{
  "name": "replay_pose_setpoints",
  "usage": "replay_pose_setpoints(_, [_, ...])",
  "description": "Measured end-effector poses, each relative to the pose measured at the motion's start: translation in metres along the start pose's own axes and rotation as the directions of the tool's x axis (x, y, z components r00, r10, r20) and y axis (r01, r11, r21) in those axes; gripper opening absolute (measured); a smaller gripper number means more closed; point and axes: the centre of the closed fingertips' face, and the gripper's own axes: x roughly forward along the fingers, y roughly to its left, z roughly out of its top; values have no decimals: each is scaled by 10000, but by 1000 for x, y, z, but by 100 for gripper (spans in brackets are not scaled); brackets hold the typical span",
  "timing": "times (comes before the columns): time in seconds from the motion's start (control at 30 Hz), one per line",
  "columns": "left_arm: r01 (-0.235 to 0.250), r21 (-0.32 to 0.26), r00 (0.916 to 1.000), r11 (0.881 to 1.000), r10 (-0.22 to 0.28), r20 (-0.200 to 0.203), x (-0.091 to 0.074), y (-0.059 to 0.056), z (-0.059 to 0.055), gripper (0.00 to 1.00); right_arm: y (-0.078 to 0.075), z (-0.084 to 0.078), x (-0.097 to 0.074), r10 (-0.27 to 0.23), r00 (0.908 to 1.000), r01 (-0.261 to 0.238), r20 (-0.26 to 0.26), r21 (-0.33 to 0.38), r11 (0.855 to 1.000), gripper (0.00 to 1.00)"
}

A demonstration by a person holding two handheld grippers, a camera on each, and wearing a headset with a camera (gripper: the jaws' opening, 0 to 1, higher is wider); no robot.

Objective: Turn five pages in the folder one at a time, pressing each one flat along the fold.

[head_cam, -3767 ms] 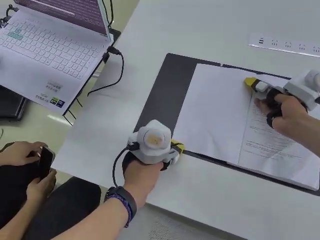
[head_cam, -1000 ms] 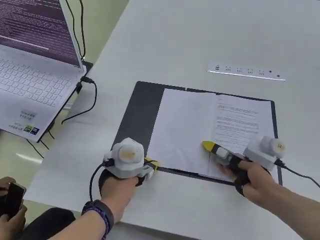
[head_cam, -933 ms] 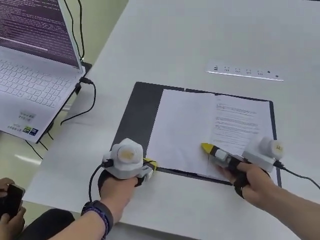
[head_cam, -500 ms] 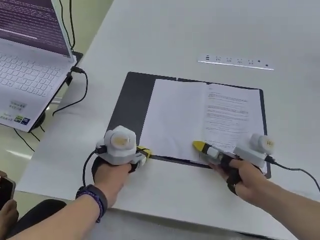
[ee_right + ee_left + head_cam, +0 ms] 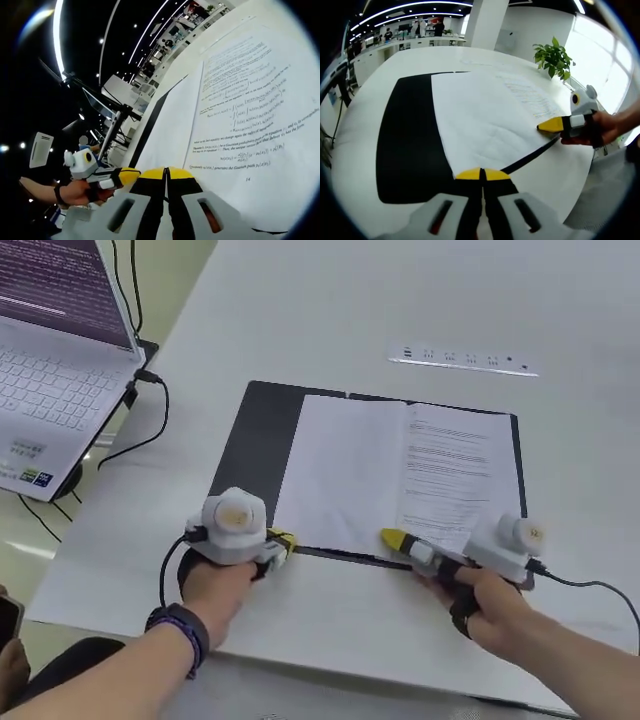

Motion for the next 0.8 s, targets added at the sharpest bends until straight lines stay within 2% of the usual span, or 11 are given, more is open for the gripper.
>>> replay_pose_setpoints(0.37, [1,-102,10000,9999,0,38,0,0,0,0,3,-14,-8,91,9997,-90,-226,29,10000,0])
replay_pose_setpoints(0.67, [-8,-205,10000,9998,9,47,1,1,1,0,2,-13,-8,-10,9998,13,-181,141,9999,0])
replay_pose_setpoints(0.73, [10,-722,10000,9974,-5,60,0,1,1,0,3,-14,-7,-46,9997,49,-230,121,9999,0])
replay_pose_setpoints(0.8, [47,-887,9999,9960,-38,105,0,3,2,0,4,-14,-8,-81,9996,86,-268,194,9998,0])
